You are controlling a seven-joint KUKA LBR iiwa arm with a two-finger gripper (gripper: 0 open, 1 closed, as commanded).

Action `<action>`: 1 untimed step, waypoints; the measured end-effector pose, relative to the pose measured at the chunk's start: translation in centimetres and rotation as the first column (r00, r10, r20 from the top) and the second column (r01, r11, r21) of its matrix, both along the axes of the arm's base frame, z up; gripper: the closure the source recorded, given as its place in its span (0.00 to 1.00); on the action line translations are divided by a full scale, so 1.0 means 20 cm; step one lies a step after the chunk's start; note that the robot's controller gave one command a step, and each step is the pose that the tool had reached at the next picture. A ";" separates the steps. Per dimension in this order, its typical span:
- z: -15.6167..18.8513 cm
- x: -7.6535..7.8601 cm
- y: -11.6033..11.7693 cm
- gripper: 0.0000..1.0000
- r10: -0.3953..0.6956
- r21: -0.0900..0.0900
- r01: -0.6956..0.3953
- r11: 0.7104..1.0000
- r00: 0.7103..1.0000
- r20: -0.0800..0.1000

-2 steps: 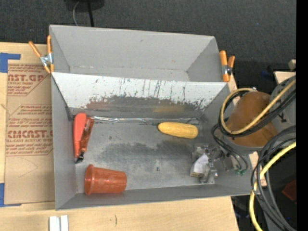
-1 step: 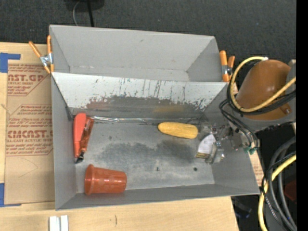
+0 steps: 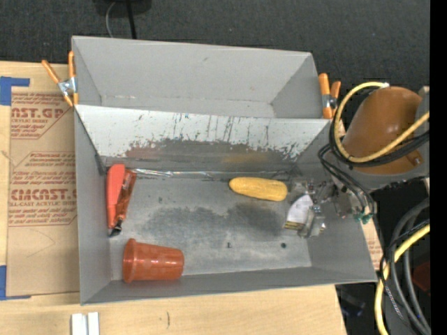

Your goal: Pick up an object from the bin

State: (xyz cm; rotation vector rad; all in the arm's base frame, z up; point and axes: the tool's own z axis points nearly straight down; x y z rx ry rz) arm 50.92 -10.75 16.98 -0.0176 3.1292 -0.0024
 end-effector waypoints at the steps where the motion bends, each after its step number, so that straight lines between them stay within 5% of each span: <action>1: 0.21 0.00 -0.04 1.00 -0.013 0.002 0.013 1.000 1.000 -0.007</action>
Offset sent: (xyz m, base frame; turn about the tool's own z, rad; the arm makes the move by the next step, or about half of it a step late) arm 0.0071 -0.0052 0.1691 -0.0109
